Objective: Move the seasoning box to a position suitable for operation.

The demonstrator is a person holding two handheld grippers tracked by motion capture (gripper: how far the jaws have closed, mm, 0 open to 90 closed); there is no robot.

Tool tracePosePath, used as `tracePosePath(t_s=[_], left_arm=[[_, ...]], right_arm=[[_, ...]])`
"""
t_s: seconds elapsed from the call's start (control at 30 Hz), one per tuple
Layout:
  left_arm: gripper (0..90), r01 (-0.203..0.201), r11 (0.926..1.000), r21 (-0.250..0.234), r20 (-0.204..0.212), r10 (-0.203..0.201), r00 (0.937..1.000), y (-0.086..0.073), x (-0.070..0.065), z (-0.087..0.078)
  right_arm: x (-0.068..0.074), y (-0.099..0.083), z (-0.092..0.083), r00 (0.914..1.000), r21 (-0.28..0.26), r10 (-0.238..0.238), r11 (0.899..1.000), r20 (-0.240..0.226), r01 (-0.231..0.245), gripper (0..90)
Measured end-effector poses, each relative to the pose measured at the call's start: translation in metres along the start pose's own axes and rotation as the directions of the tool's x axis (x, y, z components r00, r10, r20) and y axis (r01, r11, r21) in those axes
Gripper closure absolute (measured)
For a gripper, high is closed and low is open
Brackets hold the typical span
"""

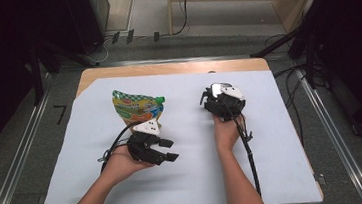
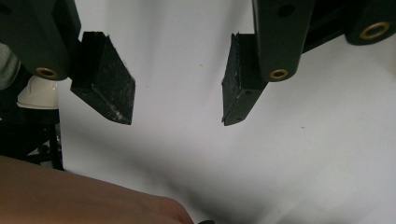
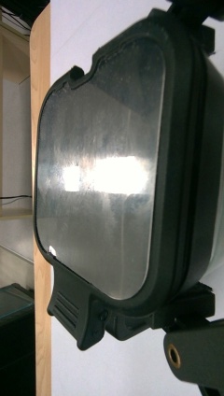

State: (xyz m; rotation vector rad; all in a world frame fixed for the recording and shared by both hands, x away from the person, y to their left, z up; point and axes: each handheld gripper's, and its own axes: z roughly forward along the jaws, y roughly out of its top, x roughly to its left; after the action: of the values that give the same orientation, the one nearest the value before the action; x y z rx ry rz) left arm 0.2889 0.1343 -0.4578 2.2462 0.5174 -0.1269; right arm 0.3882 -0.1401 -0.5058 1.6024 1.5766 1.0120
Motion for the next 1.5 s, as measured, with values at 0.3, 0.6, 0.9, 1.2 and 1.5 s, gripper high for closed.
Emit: tracePosePath(t_s=[0.3, 0.6, 0.9, 1.2, 1.5], left_arm=[[45.1, 0.002, 1.0000, 0.003, 0.001, -0.002, 1.0000, 0.000, 0.000, 0.000], [45.0, 0.003, 1.0000, 0.002, 0.002, -0.003, 1.0000, 0.000, 0.001, 0.001], [45.0, 0.006, 1.0000, 0.001, 0.006, -0.006, 1.0000, -0.001, 0.002, 0.000], [44.9, 0.020, 0.9998, 0.009, 0.008, -0.020, 0.9998, -0.001, 0.002, 0.000], [44.0, 0.031, 0.9995, 0.004, 0.005, -0.031, 0.9995, 0.000, 0.003, 0.001]], right_arm=[[0.003, -0.002, 0.007, 0.9995, -0.016, 0.033, 0.999, -0.001, -0.033, 12.5], [0.002, 0.000, 0.010, 0.9999, 0.013, -0.006, 1.000, 0.009, 0.006, 15.5], [0.001, 0.002, 0.006, 1.0000, 0.013, -0.005, 1.000, 0.000, 0.005, 15.8], [-0.003, 0.005, -0.012, 0.9965, -0.005, -0.049, 0.999, -0.067, 0.049, 15.9], [-0.011, -0.009, -0.050, 0.9756, -0.001, -0.091, 0.996, -0.200, 0.092, 16.0]])
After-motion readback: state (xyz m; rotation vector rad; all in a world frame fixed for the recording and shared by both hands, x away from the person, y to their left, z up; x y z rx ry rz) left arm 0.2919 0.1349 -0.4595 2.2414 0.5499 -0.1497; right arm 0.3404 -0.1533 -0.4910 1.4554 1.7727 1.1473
